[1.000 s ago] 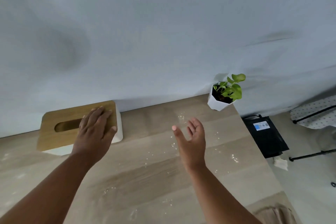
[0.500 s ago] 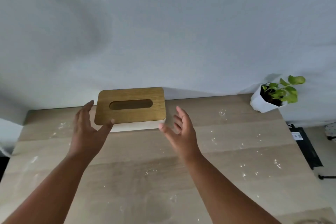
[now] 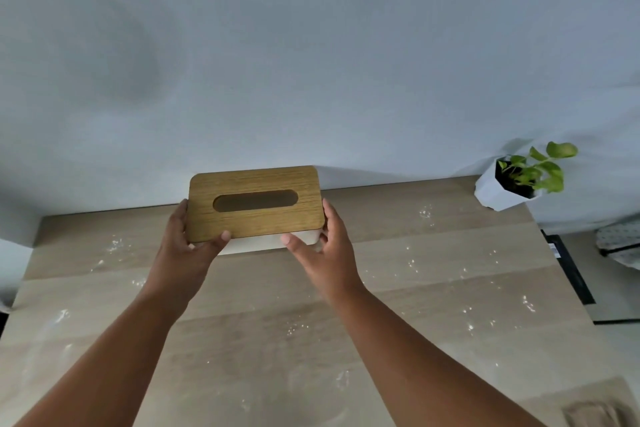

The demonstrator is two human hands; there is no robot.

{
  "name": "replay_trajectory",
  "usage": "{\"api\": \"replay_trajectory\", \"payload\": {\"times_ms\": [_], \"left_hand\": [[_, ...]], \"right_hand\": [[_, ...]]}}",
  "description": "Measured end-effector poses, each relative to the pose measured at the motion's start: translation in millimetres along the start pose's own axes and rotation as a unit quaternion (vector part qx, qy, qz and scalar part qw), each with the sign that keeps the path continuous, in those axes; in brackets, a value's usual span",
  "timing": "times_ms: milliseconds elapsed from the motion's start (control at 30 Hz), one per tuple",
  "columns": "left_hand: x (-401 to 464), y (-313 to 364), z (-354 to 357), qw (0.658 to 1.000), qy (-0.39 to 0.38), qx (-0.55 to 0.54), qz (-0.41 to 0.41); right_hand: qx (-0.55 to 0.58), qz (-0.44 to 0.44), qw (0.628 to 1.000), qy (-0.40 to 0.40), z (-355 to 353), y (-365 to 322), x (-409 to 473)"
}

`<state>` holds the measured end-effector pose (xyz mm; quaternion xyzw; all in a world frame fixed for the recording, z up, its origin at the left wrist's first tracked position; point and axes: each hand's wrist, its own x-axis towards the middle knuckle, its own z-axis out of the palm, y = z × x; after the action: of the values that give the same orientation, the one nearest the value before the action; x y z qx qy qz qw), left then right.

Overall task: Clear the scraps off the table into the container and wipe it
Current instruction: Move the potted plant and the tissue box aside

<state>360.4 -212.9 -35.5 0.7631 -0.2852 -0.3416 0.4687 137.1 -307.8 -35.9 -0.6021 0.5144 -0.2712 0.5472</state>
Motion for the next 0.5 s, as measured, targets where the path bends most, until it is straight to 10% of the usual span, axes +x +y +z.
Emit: {"api": "replay_trajectory", "payload": {"times_ms": [500], "left_hand": [[-11.5,10.0,11.6,0.997,-0.026,-0.061,0.043]], "right_hand": [[-0.007,-0.009,1.000,0.015,-14.2,-0.2,0.4]]}}
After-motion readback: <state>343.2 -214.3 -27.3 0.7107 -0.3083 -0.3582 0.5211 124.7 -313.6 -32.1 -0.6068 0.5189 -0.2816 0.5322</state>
